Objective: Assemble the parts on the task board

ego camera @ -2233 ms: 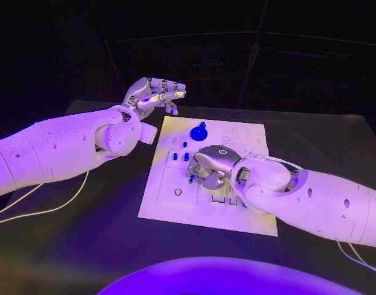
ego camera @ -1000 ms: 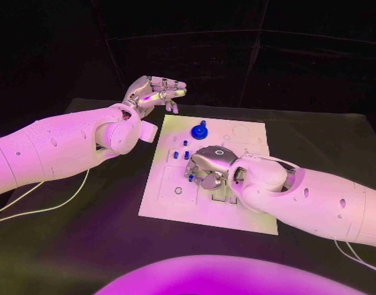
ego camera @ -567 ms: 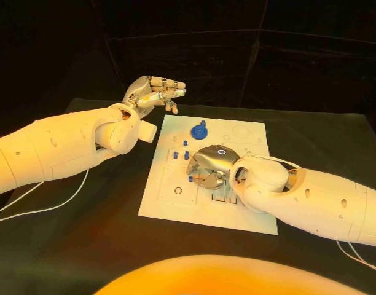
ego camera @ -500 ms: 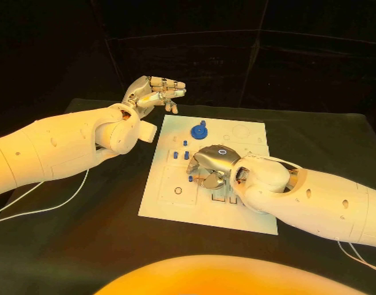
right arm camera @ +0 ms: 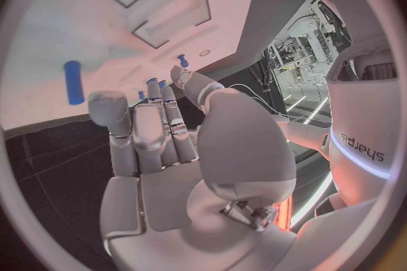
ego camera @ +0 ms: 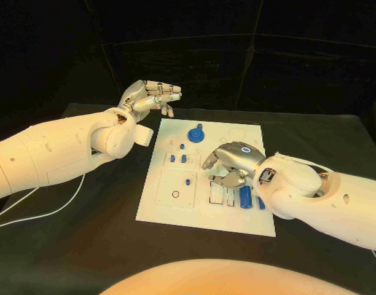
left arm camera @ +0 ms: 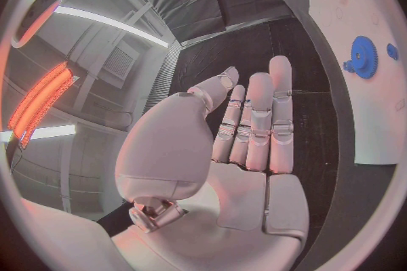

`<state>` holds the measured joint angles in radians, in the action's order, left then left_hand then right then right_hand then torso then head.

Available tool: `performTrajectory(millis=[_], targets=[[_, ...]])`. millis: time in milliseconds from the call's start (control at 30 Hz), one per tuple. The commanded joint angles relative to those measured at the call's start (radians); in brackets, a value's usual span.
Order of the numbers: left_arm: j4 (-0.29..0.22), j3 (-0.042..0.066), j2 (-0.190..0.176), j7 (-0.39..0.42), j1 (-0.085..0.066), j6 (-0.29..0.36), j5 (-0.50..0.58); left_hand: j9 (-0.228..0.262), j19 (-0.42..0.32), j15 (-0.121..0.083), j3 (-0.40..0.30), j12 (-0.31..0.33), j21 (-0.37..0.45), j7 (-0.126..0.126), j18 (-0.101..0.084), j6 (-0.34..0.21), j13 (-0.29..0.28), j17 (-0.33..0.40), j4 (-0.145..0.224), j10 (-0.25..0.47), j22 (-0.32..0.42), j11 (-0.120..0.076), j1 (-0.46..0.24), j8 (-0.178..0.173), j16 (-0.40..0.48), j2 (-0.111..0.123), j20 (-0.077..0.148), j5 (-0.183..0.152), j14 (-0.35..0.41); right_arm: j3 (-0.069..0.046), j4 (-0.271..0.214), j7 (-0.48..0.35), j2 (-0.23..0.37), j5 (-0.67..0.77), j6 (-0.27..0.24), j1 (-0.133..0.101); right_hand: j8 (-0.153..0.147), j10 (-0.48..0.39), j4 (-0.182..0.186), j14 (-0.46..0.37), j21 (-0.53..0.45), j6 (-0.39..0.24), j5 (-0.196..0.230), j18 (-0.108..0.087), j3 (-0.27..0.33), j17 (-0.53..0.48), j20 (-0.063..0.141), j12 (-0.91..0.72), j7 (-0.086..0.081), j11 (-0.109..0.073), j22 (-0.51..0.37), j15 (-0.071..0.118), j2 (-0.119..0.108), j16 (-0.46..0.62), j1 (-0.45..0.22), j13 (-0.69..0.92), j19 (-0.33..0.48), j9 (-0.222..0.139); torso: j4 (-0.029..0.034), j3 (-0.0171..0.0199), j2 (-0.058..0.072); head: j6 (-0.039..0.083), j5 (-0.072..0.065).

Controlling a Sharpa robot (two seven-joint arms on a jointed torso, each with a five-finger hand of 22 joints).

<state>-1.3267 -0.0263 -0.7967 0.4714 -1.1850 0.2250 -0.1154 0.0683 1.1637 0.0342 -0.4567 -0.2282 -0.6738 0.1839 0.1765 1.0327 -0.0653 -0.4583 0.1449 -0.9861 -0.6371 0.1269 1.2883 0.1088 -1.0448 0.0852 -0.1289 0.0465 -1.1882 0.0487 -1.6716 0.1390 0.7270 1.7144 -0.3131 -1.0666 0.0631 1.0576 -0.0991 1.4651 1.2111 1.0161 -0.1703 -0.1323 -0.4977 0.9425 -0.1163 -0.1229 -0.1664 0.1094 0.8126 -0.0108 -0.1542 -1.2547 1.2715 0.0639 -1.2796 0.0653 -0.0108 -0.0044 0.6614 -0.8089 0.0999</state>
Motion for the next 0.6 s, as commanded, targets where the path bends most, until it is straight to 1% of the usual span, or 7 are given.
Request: performTrajectory(millis=[33,100,133,267,333,500,600], targets=[[-0.002,0.001,-0.002,0.003,-0.002,-0.012,0.003,-0.001,-0.005,-0.002,0.005,-0.004,0.006,0.004,0.006,-0.003,0.001,0.001,0.0,0.008,0.001,-0.002,0.006,0.003,0.004,-0.008,0.001,0.006,0.008,-0.004,-0.011,0.048,0.041,-0.039,0.002,-0.025,-0.001,-0.016,0.005,0.003,-0.008,-0.018,0.007,-0.004,0.029,-0.008,0.0,-0.004,0.002,-0.004,-0.007,-0.002,-0.012,0.008,-0.008,0.0,0.004,0.0,0.0002,-0.0004,0.001,0.008,-0.008],[-0.003,0.0,-0.002,0.002,-0.002,-0.013,0.003,-0.001,-0.005,-0.002,0.005,-0.004,0.006,0.004,0.006,-0.003,0.001,0.001,0.0,0.008,0.001,-0.002,0.006,0.003,0.004,-0.008,0.001,0.006,0.008,-0.005,-0.009,0.06,0.066,-0.045,0.017,-0.039,0.0,-0.027,0.009,0.001,-0.012,-0.028,0.006,-0.005,0.057,-0.017,0.001,-0.005,0.006,-0.007,-0.012,0.0,-0.017,0.012,-0.008,0.0,0.005,0.0,-0.0009,-0.0002,0.0,0.011,-0.011],[-0.003,0.0,-0.002,0.002,-0.002,-0.014,0.003,-0.001,-0.005,-0.002,0.005,-0.004,0.006,0.004,0.006,-0.003,0.001,0.001,0.0,0.008,0.001,-0.002,0.006,0.003,0.004,-0.008,0.001,0.006,0.008,-0.005,-0.007,0.064,0.074,-0.047,0.024,-0.044,0.0,-0.032,0.011,0.0,-0.014,-0.031,0.006,-0.005,0.071,-0.021,0.002,-0.007,0.008,-0.008,-0.013,0.001,-0.017,0.014,-0.005,0.001,0.005,0.001,-0.0002,0.0004,0.001,0.014,-0.013],[-0.003,0.0,-0.002,0.002,-0.001,-0.015,0.003,-0.001,-0.005,-0.002,0.005,-0.004,0.006,0.004,0.006,-0.003,0.001,0.001,0.0,0.008,0.001,-0.002,0.006,0.003,0.004,-0.008,0.001,0.006,0.008,-0.006,0.008,0.083,0.098,-0.053,0.058,-0.057,0.0,-0.058,0.02,-0.001,-0.019,-0.048,0.007,-0.005,0.12,-0.032,0.001,-0.004,0.021,-0.007,-0.02,0.001,-0.015,0.02,0.007,0.0,0.005,0.0,0.0009,0.0002,0.001,0.018,-0.019],[-0.003,0.0,-0.002,0.001,-0.001,-0.015,0.003,-0.001,-0.005,-0.002,0.005,-0.004,0.006,0.004,0.006,-0.003,0.001,0.001,0.0,0.008,0.001,-0.002,0.006,0.003,0.004,-0.008,0.001,0.006,0.008,-0.006,0.017,0.089,0.103,-0.055,0.07,-0.06,0.0,-0.068,0.024,-0.001,-0.022,-0.053,0.008,-0.005,0.142,-0.036,0.001,-0.004,0.023,-0.007,-0.023,0.0,-0.009,0.021,0.016,0.0,0.005,0.001,0.0015,-0.0003,0.001,0.019,-0.021],[-0.002,0.0,-0.001,0.001,-0.001,-0.017,0.003,-0.001,-0.005,-0.002,0.005,-0.004,0.006,0.004,0.006,-0.003,0.001,0.001,0.0,0.008,0.001,-0.002,0.006,0.003,0.004,-0.008,0.001,0.006,0.008,-0.006,0.031,0.094,0.101,-0.057,0.092,-0.063,0.0,-0.074,0.029,-0.001,-0.024,-0.056,0.01,-0.006,0.166,-0.04,0.002,-0.007,0.024,-0.009,-0.025,0.002,0.0,0.022,0.03,0.001,0.004,0.001,0.0028,0.0013,0.003,0.02,-0.021],[-0.001,0.0,0.0,0.0,-0.001,-0.018,0.003,-0.001,-0.005,-0.002,0.005,-0.004,0.007,0.004,0.006,-0.003,0.001,0.001,0.001,0.008,0.001,-0.002,0.006,0.003,0.004,-0.008,0.001,0.006,0.008,-0.006,0.036,0.093,0.096,-0.056,0.101,-0.064,0.0,-0.075,0.03,-0.001,-0.024,-0.056,0.01,-0.006,0.17,-0.042,0.003,-0.008,0.025,-0.009,-0.026,0.003,0.003,0.023,0.033,0.001,0.004,0.001,0.0035,0.0004,0.002,0.02,-0.022]])
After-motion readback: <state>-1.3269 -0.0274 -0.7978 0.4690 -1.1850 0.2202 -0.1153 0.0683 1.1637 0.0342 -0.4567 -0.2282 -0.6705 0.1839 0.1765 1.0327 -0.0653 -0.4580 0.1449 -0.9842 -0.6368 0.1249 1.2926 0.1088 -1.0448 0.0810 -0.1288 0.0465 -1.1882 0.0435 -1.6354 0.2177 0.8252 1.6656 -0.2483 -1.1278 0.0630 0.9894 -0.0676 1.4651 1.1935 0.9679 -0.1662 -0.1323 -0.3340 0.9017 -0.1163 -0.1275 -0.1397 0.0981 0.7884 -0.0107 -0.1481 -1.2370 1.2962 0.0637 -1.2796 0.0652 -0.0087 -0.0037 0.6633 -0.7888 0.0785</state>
